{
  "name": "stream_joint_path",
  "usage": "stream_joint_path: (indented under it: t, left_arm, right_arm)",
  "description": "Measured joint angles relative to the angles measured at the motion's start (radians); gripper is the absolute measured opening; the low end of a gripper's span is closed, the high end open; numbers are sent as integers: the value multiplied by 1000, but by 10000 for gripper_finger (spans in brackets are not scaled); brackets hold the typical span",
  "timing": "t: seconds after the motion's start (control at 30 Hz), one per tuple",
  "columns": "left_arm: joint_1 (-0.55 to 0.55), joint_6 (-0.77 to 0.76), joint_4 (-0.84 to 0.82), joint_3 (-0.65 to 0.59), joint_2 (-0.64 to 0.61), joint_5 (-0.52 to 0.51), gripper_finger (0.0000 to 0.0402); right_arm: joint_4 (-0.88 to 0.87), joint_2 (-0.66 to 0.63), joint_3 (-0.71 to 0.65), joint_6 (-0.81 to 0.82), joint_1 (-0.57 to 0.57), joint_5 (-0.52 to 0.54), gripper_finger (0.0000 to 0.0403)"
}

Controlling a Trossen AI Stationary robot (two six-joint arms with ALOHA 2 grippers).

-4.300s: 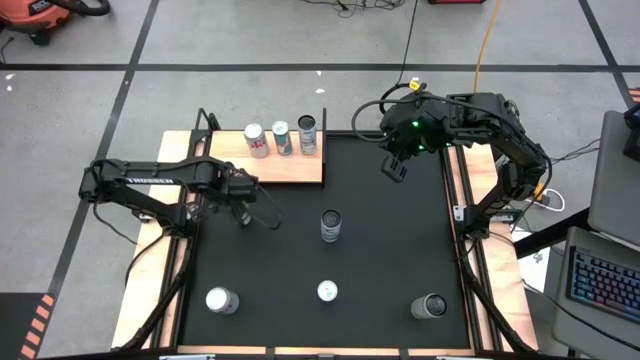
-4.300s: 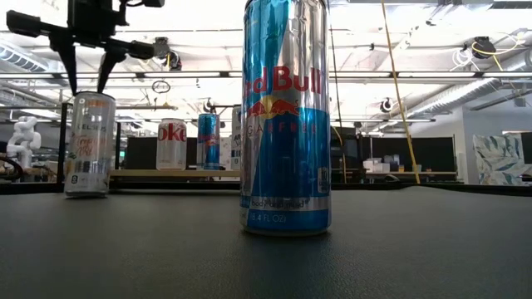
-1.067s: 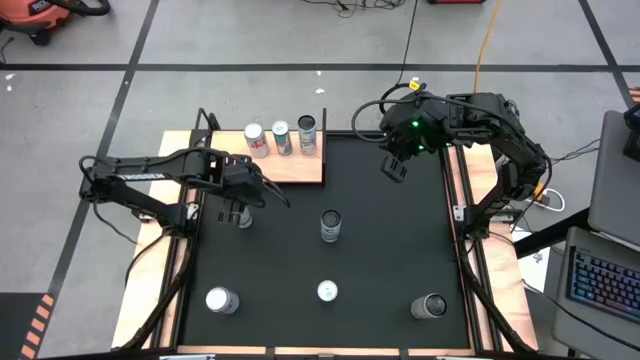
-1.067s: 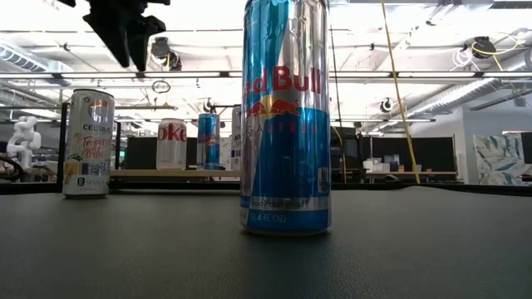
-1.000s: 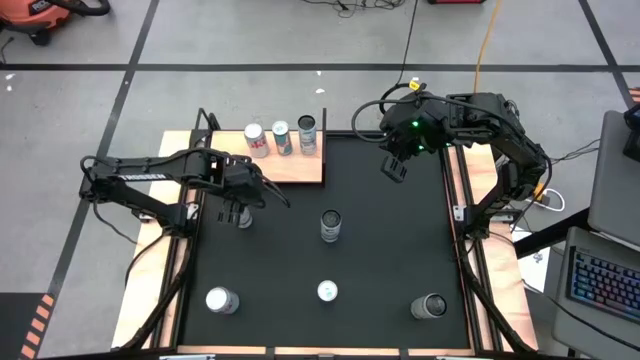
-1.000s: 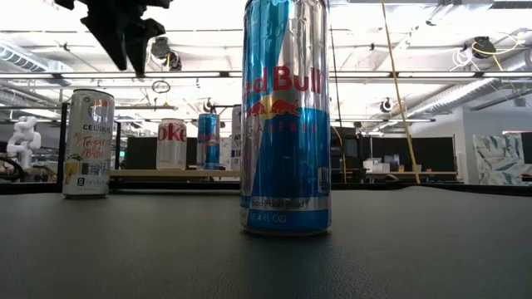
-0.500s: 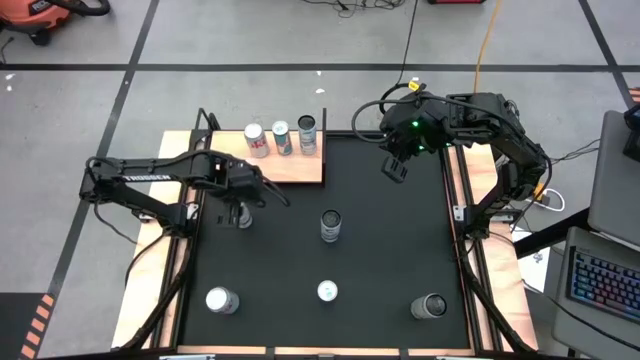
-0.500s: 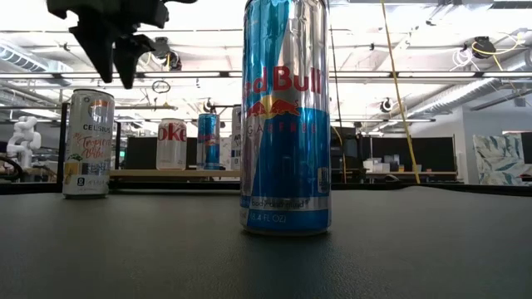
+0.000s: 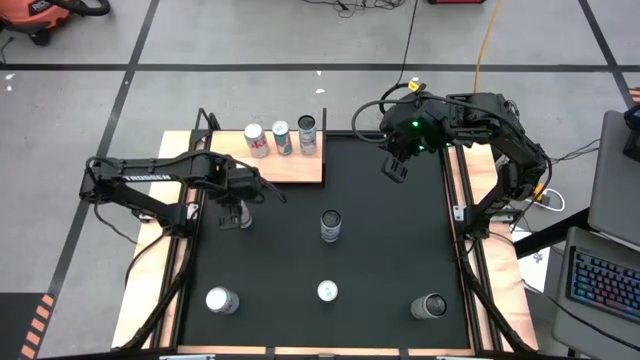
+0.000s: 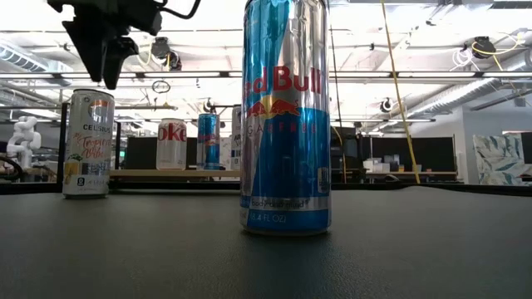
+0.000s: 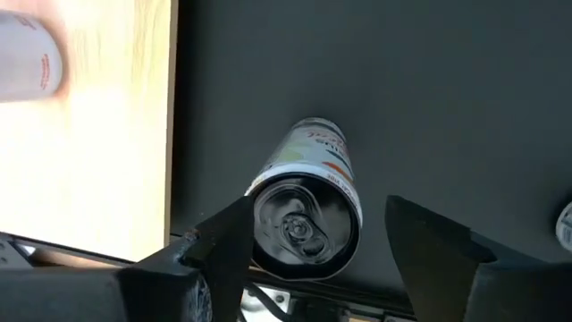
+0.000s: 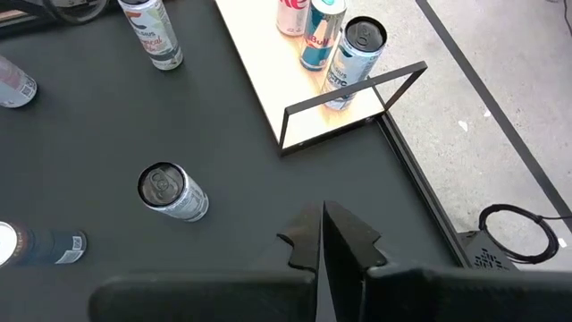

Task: Place canned beverage on shelf
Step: Put the top white-yellow soda can on the shelf

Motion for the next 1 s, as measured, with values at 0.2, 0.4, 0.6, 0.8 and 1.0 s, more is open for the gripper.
stream_joint_path:
  t: [0.2,0.4,0.6,0.8,1.0]
  left_arm:
    - [0,-10,17,0,0,23,241]
    - [-1,-10,21,0,0,48,240]
    - [-3,-2,20,0,0,27,240]
    - [-3,42,18,0,0,-2,246]
    - [-3,50,19,0,0,-2,267]
  right_arm:
    - [0,0,0,-15,0,0,0]
    - [0,0,0,-19,0,0,0]
    - [0,0,0,-19,0,0,0]
    - [0,0,0,-19,0,0,0]
    - [0,0,0,-19,0,0,0]
